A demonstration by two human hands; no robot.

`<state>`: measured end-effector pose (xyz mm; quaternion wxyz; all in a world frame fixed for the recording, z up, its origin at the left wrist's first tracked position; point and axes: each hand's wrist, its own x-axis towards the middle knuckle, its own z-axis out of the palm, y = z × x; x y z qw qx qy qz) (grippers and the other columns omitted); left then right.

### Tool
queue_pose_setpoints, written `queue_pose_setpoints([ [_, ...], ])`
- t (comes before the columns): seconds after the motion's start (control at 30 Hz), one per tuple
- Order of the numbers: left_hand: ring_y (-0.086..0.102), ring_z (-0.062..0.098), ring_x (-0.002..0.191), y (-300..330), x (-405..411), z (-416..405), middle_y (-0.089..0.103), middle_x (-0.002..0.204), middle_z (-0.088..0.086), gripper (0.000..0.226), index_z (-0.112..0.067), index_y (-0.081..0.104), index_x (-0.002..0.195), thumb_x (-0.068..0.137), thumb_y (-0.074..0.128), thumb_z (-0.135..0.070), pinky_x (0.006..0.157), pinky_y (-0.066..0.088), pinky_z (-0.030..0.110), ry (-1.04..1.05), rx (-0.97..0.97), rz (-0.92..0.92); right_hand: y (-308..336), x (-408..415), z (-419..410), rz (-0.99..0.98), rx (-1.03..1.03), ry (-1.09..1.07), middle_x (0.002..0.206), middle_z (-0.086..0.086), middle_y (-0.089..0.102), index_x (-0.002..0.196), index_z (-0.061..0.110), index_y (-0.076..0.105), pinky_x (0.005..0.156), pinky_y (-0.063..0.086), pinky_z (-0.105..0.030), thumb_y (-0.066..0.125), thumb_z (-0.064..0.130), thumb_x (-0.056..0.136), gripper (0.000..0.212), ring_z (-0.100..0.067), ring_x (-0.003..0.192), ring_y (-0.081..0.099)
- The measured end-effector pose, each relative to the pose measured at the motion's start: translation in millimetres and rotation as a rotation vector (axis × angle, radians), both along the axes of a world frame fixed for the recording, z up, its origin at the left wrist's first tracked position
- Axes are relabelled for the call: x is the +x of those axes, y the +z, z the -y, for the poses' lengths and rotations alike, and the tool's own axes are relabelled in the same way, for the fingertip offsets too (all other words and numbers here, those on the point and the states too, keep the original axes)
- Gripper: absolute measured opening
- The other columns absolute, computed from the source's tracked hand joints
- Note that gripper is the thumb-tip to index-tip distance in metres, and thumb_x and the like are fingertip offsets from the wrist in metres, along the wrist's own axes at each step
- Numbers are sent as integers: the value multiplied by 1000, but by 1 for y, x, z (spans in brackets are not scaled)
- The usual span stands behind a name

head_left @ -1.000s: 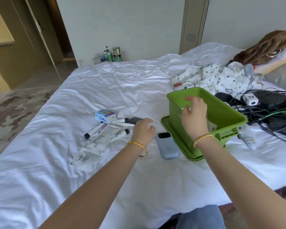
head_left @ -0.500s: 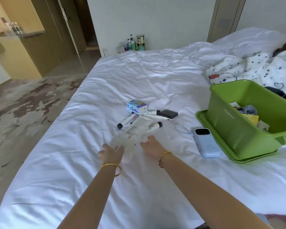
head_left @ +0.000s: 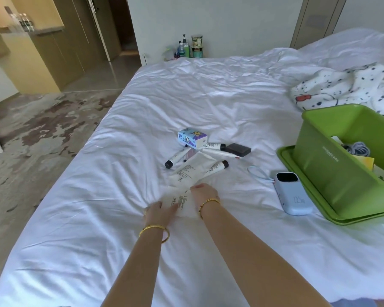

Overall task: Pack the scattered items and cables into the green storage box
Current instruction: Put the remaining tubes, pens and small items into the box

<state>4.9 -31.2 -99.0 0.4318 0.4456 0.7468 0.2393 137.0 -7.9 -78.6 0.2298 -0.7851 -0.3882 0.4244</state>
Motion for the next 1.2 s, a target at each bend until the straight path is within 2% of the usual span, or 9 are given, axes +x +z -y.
queue_pose_setpoints([
  [0.1, 55, 39, 111, -6, -6, 6, 48, 122, 22, 30, -2, 63, 100, 83, 65, -27, 97, 46, 48, -10, 70, 47, 3, 4, -4, -64, -26, 28, 130, -10, 57, 117, 17, 62, 107, 37, -37, 43, 43, 91, 42, -29, 122, 49],
  [0.23, 58, 36, 107, -5, -11, 9, 52, 122, 23, 30, 0, 61, 105, 87, 61, -24, 95, 48, 47, -48, 75, 108, 9, 3, -16, -140, -77, 20, 132, -8, 55, 121, 10, 59, 108, 35, -39, 43, 54, 88, 57, -28, 124, 48],
  [0.4, 56, 34, 111, -7, -16, 7, 55, 122, 21, 30, 0, 60, 112, 90, 56, -21, 99, 46, 44, -103, 58, 94, 4, -2, -19, -47, -88, -55, 132, -10, 53, 122, 13, 56, 108, 34, -38, 42, 26, 91, 37, -28, 125, 45],
  [0.53, 59, 34, 106, -8, -24, 4, 61, 116, 20, 27, -2, 58, 112, 93, 49, -20, 98, 46, 46, -38, 58, 167, -6, 9, -1, -366, 145, -286, 93, -13, 60, 112, 5, 55, 78, 46, -30, 41, 10, 89, 28, -26, 86, 57],
  [0.7, 61, 19, 56, 6, -30, 15, 58, 84, 15, 14, -6, 51, 95, 95, 37, -7, 46, 52, 23, 249, 134, 424, -7, 43, 45, -538, 304, -490, 89, -6, 48, 99, 7, 42, 71, 58, -35, 38, 6, 93, 7, -23, 70, 57],
  [0.77, 62, 13, 41, 14, -24, 22, 57, 75, 12, 15, -6, 50, 95, 94, 34, -5, 36, 47, 16, 366, 173, 523, -3, 56, 61, -438, 385, -436, 88, -4, 48, 94, 10, 39, 50, 52, -18, 36, 9, 96, 3, -18, 65, 54],
  [0.83, 61, 10, 40, 29, -6, 27, 55, 75, 11, 15, -4, 49, 94, 93, 34, -4, 34, 44, 13, 469, 229, 642, 4, 69, 75, -389, 492, -374, 85, -2, 51, 91, 15, 37, 38, 42, -21, 33, 14, 98, 8, -13, 55, 56],
  [1.0, 59, 1, 35, 86, 76, 25, 57, 78, 5, 14, -11, 49, 92, 94, 34, -10, 32, 36, 9, 390, 326, 772, 63, 126, 100, -120, 848, -302, 61, 0, 52, 76, 30, 35, 41, 41, -23, 35, 18, 98, 25, -6, 34, 49],
  [1.2, 56, 0, 33, 144, 189, 29, 56, 69, 6, 27, -13, 44, 72, 97, 36, -6, 34, 41, 10, 32, 336, 746, 144, 243, 125, 231, 1035, -466, 63, -5, 56, 93, 16, 45, 55, 47, -41, 41, 22, 96, 8, -30, 57, 57],
])
